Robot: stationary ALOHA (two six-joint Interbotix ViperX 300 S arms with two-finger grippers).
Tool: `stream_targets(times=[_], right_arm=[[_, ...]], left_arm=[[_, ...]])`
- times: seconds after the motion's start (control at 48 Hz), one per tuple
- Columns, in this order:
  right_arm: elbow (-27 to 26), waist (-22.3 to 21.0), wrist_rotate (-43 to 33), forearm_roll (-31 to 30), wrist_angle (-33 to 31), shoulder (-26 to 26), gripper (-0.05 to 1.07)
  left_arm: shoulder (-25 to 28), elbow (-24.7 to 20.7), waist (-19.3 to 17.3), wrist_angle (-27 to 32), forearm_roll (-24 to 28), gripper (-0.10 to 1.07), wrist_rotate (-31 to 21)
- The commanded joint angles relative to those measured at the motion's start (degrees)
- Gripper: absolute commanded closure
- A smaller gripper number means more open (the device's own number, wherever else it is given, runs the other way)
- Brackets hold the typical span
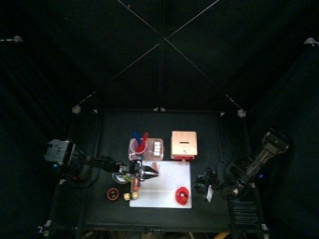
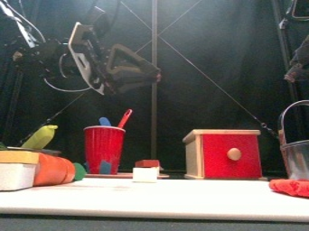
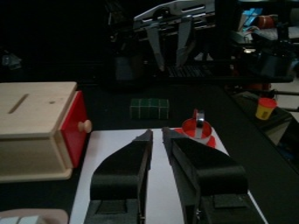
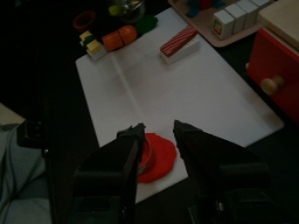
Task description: Cut dough with cookie cutter and remove excess
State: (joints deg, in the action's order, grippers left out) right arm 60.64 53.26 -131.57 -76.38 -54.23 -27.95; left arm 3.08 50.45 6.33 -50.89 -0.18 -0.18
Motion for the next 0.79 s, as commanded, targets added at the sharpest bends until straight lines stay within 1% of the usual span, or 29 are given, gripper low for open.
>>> stream_targets(times=[0.0,0.083,0.188,0.25,0.292,0.396,0.521,0.646,0.771], right_arm=[[-4.22,2.2,-1.67,-0.53,-3.25,4.48,0.29],[-6.59,2.9,-1.49,-0.26,-4.66,8.79,0.29],[-9.58,4.31,-2.37,0.88,-7.73,14.15,0.29],[-11.6,6.06,-2.72,1.41,-10.37,16.88,0.28],[-13.27,6.94,-3.08,1.85,-12.66,18.81,0.28],[-17.05,8.0,-3.52,3.25,-16.88,23.99,0.28],[-19.69,8.35,-3.87,5.19,-17.49,28.04,0.28],[-21.18,8.44,-3.96,4.83,-17.4,28.83,0.28],[-21.27,9.05,-4.48,4.57,-17.49,28.92,0.28]], left_arm=[[2.29,-3.52,0.26,-1.67,1.23,0.3,-0.18],[4.13,-5.1,0.26,-1.93,2.29,0.22,-0.26],[6.15,-7.03,0.18,-2.29,3.52,0.09,-0.26],[7.47,-8.61,0.26,-2.37,4.66,0.02,-0.26],[8.26,-9.4,0.35,-2.37,5.27,0.0,-0.44],[10.46,-11.34,0.35,-2.37,6.59,-0.02,-1.76],[12.92,-13.89,0.53,-2.46,8.09,-0.01,-4.04],[14.24,-15.12,0.97,-2.64,8.79,-0.01,-6.06],[16.08,-17.05,2.02,-3.6,9.67,-0.01,-7.38]])
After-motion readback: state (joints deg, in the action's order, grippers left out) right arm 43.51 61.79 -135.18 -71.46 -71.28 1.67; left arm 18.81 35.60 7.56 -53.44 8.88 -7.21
